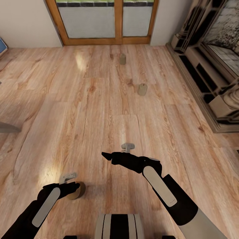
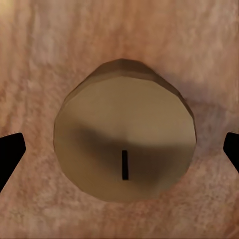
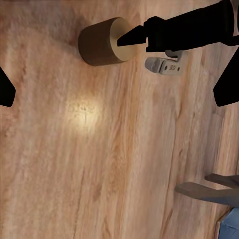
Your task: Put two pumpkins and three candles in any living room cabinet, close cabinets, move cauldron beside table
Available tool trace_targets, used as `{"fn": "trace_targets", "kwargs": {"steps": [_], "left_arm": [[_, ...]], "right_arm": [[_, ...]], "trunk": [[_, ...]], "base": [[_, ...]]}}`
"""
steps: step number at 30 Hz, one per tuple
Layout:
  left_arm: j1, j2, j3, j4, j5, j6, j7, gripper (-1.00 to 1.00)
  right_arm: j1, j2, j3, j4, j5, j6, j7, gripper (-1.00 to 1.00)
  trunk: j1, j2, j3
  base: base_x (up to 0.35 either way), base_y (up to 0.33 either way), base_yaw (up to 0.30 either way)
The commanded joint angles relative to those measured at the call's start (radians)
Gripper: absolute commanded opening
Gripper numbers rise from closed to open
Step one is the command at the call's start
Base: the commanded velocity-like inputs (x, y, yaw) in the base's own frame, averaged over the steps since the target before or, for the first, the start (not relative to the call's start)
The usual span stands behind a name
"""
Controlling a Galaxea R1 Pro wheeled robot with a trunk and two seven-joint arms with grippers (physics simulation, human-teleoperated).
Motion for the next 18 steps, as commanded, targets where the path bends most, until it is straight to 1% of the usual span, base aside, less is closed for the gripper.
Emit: {"fn": "trace_targets", "kwargs": {"steps": [1,9,15,18], "left_arm": [[-0.001,0.001,-0.003,-0.001,0.01,0.001,0.01,1.0],[-0.001,0.001,-0.005,-0.001,0.01,-0.014,0.01,1.0],[-0.001,0.002,-0.007,-0.001,0.01,-0.02,0.01,1.0],[-0.001,0.003,-0.007,-0.001,0.01,-0.023,0.01,1.0]], "right_arm": [[-0.001,-0.001,0.002,-0.001,-0.01,0.0,-0.01,1.0],[-0.001,-0.001,0.002,0.0,-0.009,0.0,-0.011,1.0],[-0.001,-0.001,0.002,0.0,-0.009,0.0,-0.011,1.0],[-0.001,-0.001,0.002,-0.001,-0.009,-0.001,-0.011,1.0]], "trunk": [[0.0,-0.001,-0.005],[0.004,-0.002,-0.036],[0.004,-0.002,-0.036],[0.005,-0.003,-0.047]], "base": [[0.0,0.0,0.0],[0.0,0.0,0.0],[0.0,0.0,0.0],[0.0,0.0,0.0]]}}
